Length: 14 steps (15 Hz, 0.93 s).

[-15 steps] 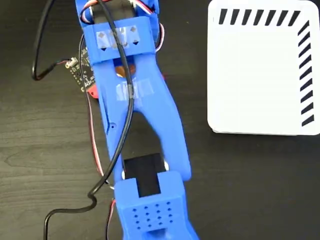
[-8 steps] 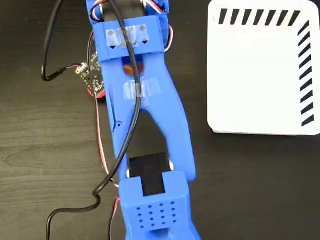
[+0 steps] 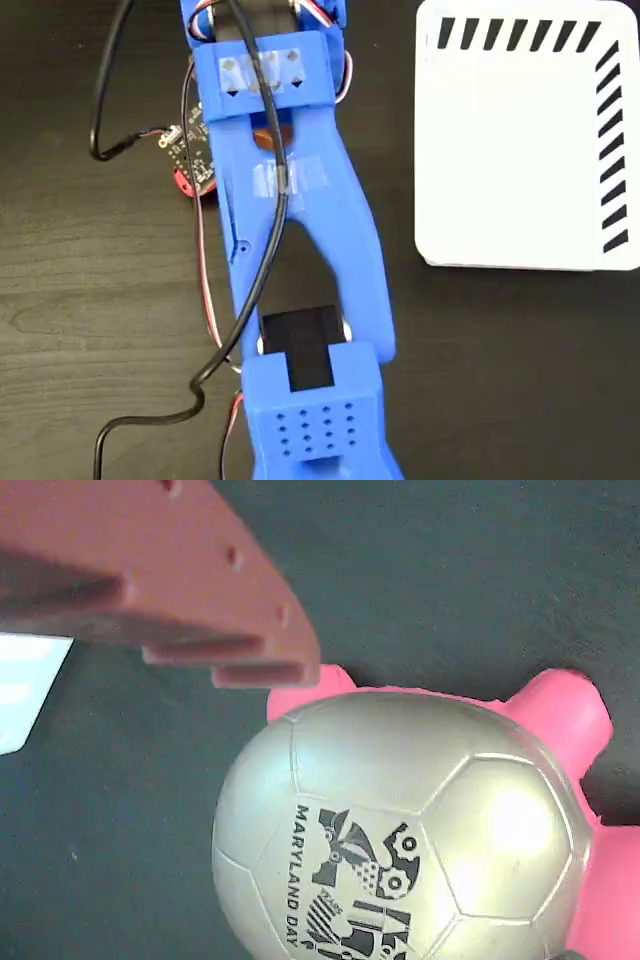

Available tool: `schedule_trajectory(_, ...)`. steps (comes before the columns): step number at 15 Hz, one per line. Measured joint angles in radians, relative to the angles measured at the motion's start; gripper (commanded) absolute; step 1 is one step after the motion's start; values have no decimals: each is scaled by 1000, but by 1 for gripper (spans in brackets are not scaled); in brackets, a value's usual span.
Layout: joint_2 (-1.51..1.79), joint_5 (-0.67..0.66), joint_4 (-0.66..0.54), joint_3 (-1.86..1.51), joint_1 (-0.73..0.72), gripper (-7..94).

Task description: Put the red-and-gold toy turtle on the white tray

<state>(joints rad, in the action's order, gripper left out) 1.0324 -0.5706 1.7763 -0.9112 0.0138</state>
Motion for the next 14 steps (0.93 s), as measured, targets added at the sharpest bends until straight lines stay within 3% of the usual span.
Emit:
schedule_trajectory(7,-83,8,-54,-31,14,73)
schedule_trajectory(14,-86,26,-192,-199,18,73)
